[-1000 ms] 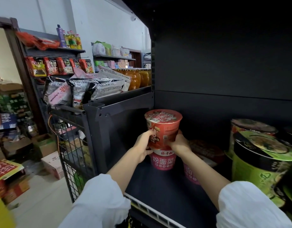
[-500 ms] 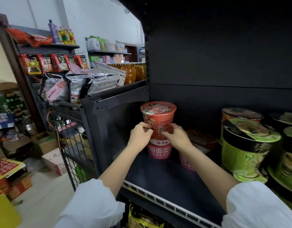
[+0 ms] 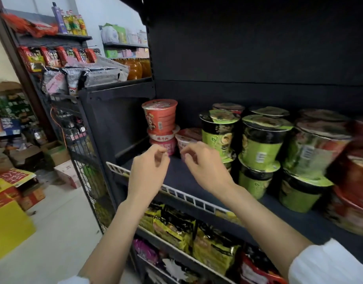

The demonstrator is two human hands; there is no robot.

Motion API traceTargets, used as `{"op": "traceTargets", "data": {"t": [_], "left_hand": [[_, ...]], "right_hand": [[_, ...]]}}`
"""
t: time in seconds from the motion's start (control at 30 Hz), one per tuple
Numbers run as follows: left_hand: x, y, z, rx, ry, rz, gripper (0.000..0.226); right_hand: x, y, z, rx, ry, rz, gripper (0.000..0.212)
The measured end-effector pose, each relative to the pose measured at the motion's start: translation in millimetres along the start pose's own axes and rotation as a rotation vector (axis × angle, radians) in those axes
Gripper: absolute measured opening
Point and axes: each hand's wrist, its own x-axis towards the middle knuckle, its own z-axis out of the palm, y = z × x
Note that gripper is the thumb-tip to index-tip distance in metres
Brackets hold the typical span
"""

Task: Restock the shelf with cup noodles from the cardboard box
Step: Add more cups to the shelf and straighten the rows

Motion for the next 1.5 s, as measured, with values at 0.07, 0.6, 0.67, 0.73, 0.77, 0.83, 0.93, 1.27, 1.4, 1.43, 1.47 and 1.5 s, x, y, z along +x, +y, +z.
{"op": "traceTargets", "data": {"t": [0.07, 0.6, 0.67, 0.73, 0.77, 0.83, 0.93, 1.27, 1.4, 1.43, 1.47, 1.5], "left_hand": [[-40.8, 24.5, 1.7, -0.014, -0.015, -0.02, 0.009], [-349.0, 232.2, 105.4, -0.165, -0.623, -0.048, 0.015], [-388.3, 268.1, 119.1, -0.214, -0.707, -0.035, 0.016], [-424.3, 306.1, 129.9, -0.246, -0.784, -0.025, 0.017], [-440.6, 324.5, 134.6, -0.243, -0.817, -0.006, 0.018], [-471.2, 360.7, 143.6, -0.243, -0.864, 0.033, 0.02], [-510.8, 410.4, 161.5, -0.249, -0.895, 0.076, 0.018], [-630.8, 472.7, 253.0, 0.279, -1.227, -0.166, 0.041], [-658.1, 463.3, 263.3, 0.447, -1.395, -0.351, 0.05], [-663.5, 459.6, 265.9, 0.486, -1.445, -0.356, 0.053], [-667.8, 457.2, 268.4, 0.519, -1.494, -0.334, 0.054], [-671.1, 454.9, 270.8, 0.546, -1.52, -0.289, 0.055]], "right_hand": [[-36.1, 1.0, -24.0, 0.014, -0.038, 0.013, 0.019], [-383.6, 55.0, -240.2, -0.118, -0.153, 0.554, 0.02], [-428.5, 57.5, -277.0, -0.116, -0.141, 0.625, 0.02], [-469.0, 61.6, -314.9, -0.12, -0.118, 0.68, 0.021], [-487.6, 64.6, -332.7, -0.126, -0.099, 0.708, 0.022], [-525.5, 73.2, -364.6, -0.137, -0.078, 0.769, 0.023], [-581.1, 98.8, -399.1, -0.151, -0.097, 0.866, 0.022], [-700.6, 205.0, -430.5, 0.01, -0.468, 1.032, 0.02], [-724.1, 231.9, -416.8, -0.023, -0.662, 1.009, 0.028], [-731.1, 238.5, -413.5, -0.041, -0.723, 1.007, 0.032], [-739.3, 245.4, -410.6, -0.045, -0.783, 1.013, 0.037], [-748.3, 252.3, -407.9, -0.05, -0.844, 1.019, 0.042]]}}
